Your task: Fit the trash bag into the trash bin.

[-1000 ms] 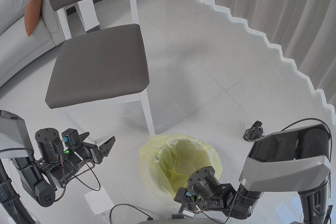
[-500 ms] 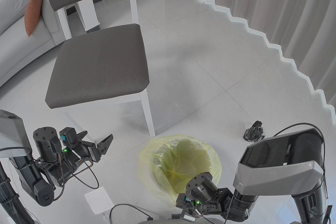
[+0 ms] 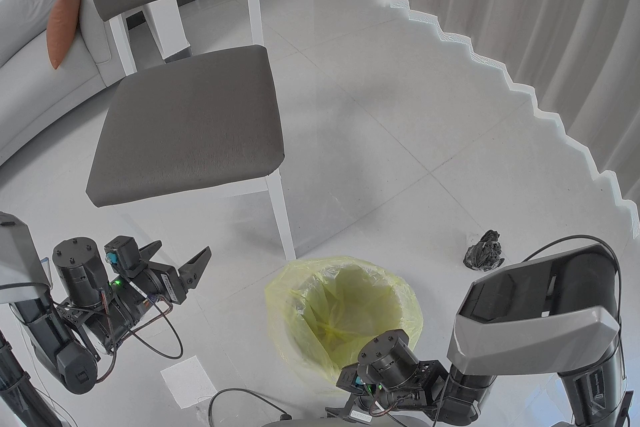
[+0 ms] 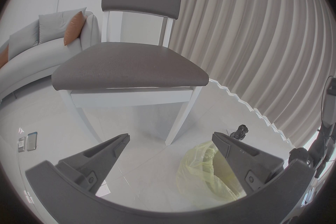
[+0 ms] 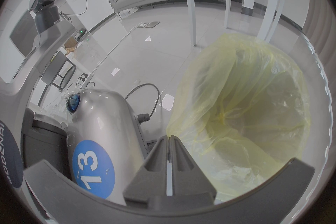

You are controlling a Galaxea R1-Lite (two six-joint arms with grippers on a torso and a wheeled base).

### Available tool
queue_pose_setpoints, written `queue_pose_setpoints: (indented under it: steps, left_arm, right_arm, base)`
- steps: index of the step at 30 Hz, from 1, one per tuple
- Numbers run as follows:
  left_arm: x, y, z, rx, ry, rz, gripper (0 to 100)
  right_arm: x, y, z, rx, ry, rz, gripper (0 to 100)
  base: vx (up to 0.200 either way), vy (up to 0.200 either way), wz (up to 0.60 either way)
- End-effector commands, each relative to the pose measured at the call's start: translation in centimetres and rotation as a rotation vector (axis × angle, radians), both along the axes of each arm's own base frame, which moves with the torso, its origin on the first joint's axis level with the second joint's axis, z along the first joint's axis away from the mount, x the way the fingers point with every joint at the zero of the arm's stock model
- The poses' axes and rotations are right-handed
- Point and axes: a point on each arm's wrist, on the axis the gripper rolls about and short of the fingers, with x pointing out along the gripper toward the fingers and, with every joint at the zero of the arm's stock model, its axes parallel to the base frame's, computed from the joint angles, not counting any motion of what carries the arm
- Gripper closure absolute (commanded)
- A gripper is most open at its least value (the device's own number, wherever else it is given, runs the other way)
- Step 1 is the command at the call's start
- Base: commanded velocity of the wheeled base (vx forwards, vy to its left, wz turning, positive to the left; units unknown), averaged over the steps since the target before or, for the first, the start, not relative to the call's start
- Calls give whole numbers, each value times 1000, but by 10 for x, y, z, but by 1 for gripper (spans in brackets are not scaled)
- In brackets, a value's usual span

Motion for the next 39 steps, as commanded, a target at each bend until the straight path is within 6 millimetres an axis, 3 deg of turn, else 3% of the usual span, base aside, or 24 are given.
queue_pose_setpoints:
  steps: [1, 4, 9, 17, 21, 22, 23, 25, 26, 29, 32, 35, 39]
  left_arm:
    - [-1, 0, 3, -8, -19, -3, 0]
    - [0, 0, 2, -18, -14, -3, 0]
    - [0, 0, 0, -60, 11, -3, 0]
    - [-1, -4, 2, -65, 4, -46, 0]
    - [2, -10, 4, -62, -13, -65, 0]
    - [2, -10, 4, -62, -13, -65, 0]
    - [2, -12, 6, -61, -24, -70, 0]
    - [2, -12, 7, -63, -32, -72, 0]
    - [5, -13, 9, -63, -46, -70, 0]
    - [5, -16, 9, -62, -48, -81, 0]
    - [2, -22, 8, -59, -39, -107, 0]
    - [3, -25, 9, -62, -47, -118, 0]
    - [3, -25, 8, -62, -44, -116, 0]
  right_arm:
    - [-3, -4, 17, 37, -25, -1, 0]
    - [-5, -6, 28, 57, -40, -2, 0]
    - [-16, -20, 63, 109, -77, -8, 0]
    - [-17, -52, 105, 228, -79, -158, 0]
    - [19, -91, 128, 269, -167, -348, 0]
    - [19, -91, 128, 269, -167, -348, 0]
    - [38, -105, 138, 286, -200, -424, 0]
    - [47, -112, 141, 280, -198, -460, 0]
    - [68, -126, 147, 252, -182, -539, 0]
    - [87, -140, 152, 228, -179, -614, 0]
    - [121, -164, 146, 162, -179, -738, 0]
    - [162, -190, 127, 75, -180, -852, 0]
    - [194, -212, 114, 37, -186, -915, 0]
  base:
    - [0, 0, 0]
    - [0, 0, 0]
    - [0, 0, 0]
    - [0, 0, 0]
    - [0, 0, 0]
    - [0, 0, 0]
    - [0, 0, 0]
    - [0, 0, 0]
    - [0, 0, 0]
    - [0, 0, 0]
    - [0, 0, 0]
    - [0, 0, 0]
    - [0, 0, 0]
